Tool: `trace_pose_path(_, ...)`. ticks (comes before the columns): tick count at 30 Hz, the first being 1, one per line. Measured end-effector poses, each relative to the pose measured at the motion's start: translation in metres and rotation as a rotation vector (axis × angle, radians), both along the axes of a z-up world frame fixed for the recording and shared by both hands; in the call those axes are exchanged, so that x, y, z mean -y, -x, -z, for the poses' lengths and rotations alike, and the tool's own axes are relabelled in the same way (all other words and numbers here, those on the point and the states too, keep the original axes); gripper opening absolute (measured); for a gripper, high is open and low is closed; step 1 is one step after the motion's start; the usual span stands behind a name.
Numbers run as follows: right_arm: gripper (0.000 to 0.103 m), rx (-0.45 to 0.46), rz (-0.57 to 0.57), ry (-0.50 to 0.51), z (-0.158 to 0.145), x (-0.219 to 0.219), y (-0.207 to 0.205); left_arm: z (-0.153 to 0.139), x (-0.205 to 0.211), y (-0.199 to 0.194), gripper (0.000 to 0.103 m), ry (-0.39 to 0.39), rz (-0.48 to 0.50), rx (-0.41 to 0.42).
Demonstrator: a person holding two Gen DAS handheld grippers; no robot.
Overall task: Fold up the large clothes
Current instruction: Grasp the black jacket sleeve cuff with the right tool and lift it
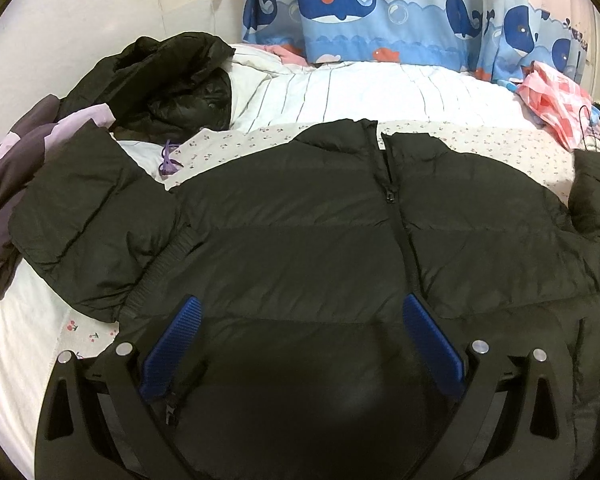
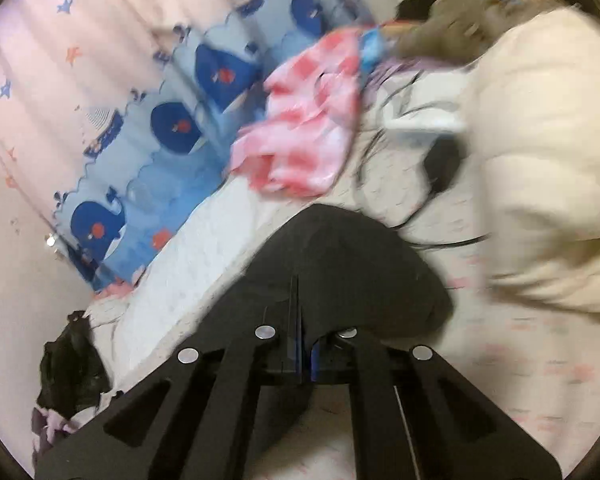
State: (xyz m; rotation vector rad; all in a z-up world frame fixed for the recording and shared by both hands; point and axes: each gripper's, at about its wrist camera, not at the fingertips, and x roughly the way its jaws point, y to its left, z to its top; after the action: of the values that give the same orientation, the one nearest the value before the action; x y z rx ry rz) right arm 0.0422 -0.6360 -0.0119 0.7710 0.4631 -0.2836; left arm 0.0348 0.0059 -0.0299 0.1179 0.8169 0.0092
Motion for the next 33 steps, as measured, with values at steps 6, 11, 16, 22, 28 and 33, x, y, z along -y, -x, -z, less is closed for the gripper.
trace_pose_path(6,0.092,-0.113,0.04,-0.239,0.069,0.026,0.046,0.004,0.003,-0.001,0.097,-0.013,0.007,-0.014)
trace_pose_path(11,0.093,0.093,0.002,-0.546,0.103,0.044,0.048,0.008,0.004,-0.002,0.097,-0.015,0.007,-0.026)
trace_pose_path(16,0.088,0.141,-0.024,-0.57,0.105,0.046,0.009,0.011,0.005,-0.003,0.097,-0.023,0.014,-0.036)
trace_pose_path(22,0.006,0.153,0.007,-0.304,0.039,0.047,-0.008,0.013,0.006,-0.003,0.097,-0.032,0.019,-0.035)
trace_pose_path(28,0.006,0.261,0.088,-0.093,-0.027,0.043,0.061,0.01,0.005,-0.001,0.097,0.001,0.021,-0.039)
trace_pose_path(33,0.006,0.022,0.236,-0.217,0.051,0.067,0.069,0.013,-0.002,-0.006,0.097,0.019,0.016,-0.084)
